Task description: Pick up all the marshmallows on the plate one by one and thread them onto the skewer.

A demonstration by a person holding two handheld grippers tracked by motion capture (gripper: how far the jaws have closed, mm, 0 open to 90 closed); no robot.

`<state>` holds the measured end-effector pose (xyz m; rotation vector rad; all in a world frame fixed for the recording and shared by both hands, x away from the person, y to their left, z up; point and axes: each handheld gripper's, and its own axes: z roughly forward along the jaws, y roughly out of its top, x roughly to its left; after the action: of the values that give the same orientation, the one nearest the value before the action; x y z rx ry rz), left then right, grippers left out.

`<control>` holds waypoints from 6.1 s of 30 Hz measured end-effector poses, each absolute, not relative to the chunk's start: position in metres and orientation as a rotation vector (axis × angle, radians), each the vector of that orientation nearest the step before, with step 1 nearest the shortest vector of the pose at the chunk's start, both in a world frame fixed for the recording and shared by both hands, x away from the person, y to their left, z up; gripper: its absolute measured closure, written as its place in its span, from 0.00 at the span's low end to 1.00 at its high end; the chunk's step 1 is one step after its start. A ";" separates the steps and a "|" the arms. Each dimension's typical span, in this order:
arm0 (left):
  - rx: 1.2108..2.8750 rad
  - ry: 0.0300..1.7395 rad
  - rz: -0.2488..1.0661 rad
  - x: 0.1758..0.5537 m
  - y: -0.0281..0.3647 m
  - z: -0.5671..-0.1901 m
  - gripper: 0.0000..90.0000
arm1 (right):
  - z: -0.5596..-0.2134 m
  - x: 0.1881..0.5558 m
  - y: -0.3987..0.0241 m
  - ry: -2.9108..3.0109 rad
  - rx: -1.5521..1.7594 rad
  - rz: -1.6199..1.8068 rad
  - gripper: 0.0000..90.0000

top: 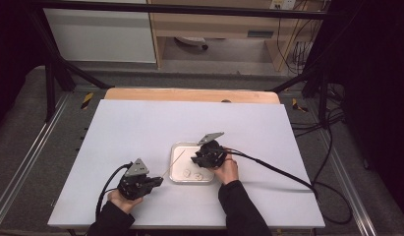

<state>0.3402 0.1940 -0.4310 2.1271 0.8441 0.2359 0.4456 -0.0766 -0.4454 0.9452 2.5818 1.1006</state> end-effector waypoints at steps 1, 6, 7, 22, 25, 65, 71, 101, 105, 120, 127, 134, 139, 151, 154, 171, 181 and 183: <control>2.126 0.844 0.235 0.340 0.194 -0.431 0.98 | -0.446 0.445 -0.077 2.577 0.941 1.101 0.78; 2.123 0.843 0.238 0.340 0.194 -0.431 0.98 | -0.446 0.445 -0.077 2.572 0.939 1.098 0.80; 2.123 0.843 0.238 0.340 0.194 -0.431 0.98 | -0.446 0.445 -0.077 2.572 0.939 1.098 0.80; 2.114 0.839 0.242 0.339 0.193 -0.430 0.98 | -0.435 0.446 -0.082 2.585 0.983 1.131 0.82; 2.113 0.839 0.243 0.338 0.193 -0.431 0.98 | -0.430 0.444 -0.084 2.588 0.982 1.150 0.83; 2.101 0.796 0.261 0.334 0.186 -0.432 0.98 | -0.381 0.411 -0.127 2.497 1.002 1.502 0.86; 2.095 0.788 0.263 0.333 0.186 -0.431 0.98 | -0.376 0.409 -0.130 2.482 1.013 1.558 0.86; 2.054 0.699 0.300 0.326 0.177 -0.428 0.98 | -0.371 0.418 -0.123 2.401 1.095 1.893 0.86; 2.049 0.693 0.306 0.326 0.177 -0.427 0.98 | -0.372 0.419 -0.121 2.406 1.098 1.916 0.86; 2.036 0.712 0.313 0.322 0.177 -0.427 0.98 | -0.374 0.418 -0.115 2.423 1.103 1.936 0.87; 1.990 0.728 0.310 0.321 0.179 -0.428 0.98 | -0.378 0.414 -0.111 2.363 1.117 2.002 0.88; 1.993 0.742 0.318 0.321 0.178 -0.429 0.98 | -0.383 0.412 -0.106 2.339 1.128 2.023 0.89; 2.001 0.748 0.315 0.321 0.176 -0.430 0.98 | -0.385 0.411 -0.104 2.331 1.128 2.046 0.90; 2.003 0.757 0.313 0.320 0.174 -0.431 0.98 | -0.389 0.407 -0.101 2.327 1.135 2.061 0.90; 2.002 0.759 0.317 0.320 0.173 -0.431 0.98 | -0.390 0.406 -0.100 2.325 1.137 2.064 0.90; 2.004 0.767 0.312 0.320 0.171 -0.433 0.98 | -0.393 0.402 -0.098 2.319 1.113 2.072 0.91; 2.015 0.773 0.294 0.321 0.169 -0.434 0.98 | -0.397 0.398 -0.096 2.312 1.077 2.061 0.91; 2.020 0.770 0.296 0.321 0.169 -0.434 0.98 | -0.398 0.398 -0.096 2.310 1.062 2.054 0.91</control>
<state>0.3208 0.1688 -0.4341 2.0205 0.7701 0.2957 0.3977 -0.0957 -0.3976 1.0620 2.3103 2.0537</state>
